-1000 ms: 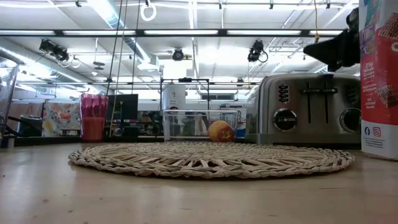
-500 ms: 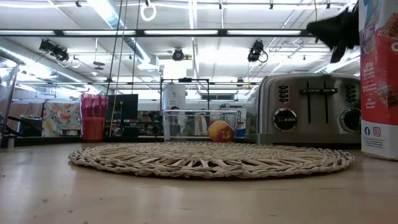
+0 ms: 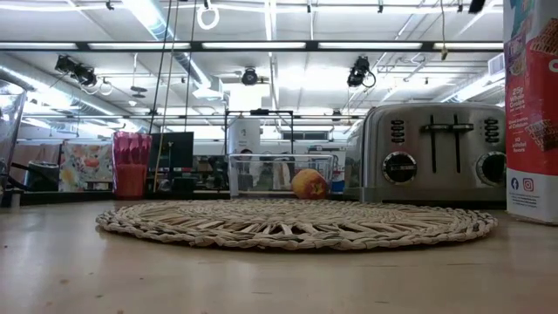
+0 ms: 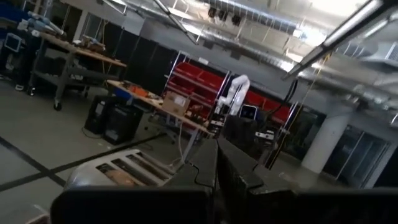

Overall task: Arrange a breakfast setting
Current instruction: Put the blue bowl on the brown placemat

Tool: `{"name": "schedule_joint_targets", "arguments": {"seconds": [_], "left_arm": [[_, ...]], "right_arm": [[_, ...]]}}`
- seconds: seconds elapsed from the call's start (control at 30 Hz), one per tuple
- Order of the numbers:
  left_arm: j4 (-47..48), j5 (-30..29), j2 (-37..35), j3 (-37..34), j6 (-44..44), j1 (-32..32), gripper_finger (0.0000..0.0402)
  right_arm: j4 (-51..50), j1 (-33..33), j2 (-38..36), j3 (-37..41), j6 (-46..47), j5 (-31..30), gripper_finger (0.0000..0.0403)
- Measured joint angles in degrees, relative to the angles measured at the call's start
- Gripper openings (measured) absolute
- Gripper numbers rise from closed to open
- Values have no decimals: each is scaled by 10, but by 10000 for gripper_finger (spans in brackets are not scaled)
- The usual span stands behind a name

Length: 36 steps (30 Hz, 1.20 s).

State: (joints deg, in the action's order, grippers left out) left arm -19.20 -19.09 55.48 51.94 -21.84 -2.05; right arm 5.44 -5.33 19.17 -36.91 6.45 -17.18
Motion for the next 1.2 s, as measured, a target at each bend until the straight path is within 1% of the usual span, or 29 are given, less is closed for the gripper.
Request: {"name": "schedule_joint_targets", "arguments": {"seconds": [0.13, 0.2, 0.27, 0.33, 0.5, 0.63, 0.77, 0.87, 1.0, 1.2], "left_arm": [[-7, 0, 0, 12, 0, 15, 18], [16, 0, 2, 36, 1, 27, 18], [65, 0, 12, 73, 5, 39, 18], [161, 0, 21, 120, 10, 50, 18], [359, 0, 70, 280, -4, 78, 18], [450, 6, 122, 398, -64, 105, 18], [511, 26, 162, 486, -92, 150, 18], [552, 43, 183, 518, -122, 195, 18], [580, 45, 190, 522, -191, 261, 18], [664, 44, 206, 515, -360, 356, 18]], "right_arm": [[-41, 0, 60, -87, 23, -29, 50], [-58, 0, 91, -131, 31, -32, 50], [-78, 0, 122, -170, 47, -28, 49], [-108, 0, 155, -214, 57, -14, 49], [-209, 0, 226, -311, 59, 4, 49], [-246, 0, 262, -358, 78, 3, 49], [-253, 0, 280, -372, 67, 3, 53], [-257, 0, 286, -372, 45, 3, 55], [-263, 0, 292, -372, 29, 3, 57], [-266, 0, 295, -372, 24, 3, 57]]}}
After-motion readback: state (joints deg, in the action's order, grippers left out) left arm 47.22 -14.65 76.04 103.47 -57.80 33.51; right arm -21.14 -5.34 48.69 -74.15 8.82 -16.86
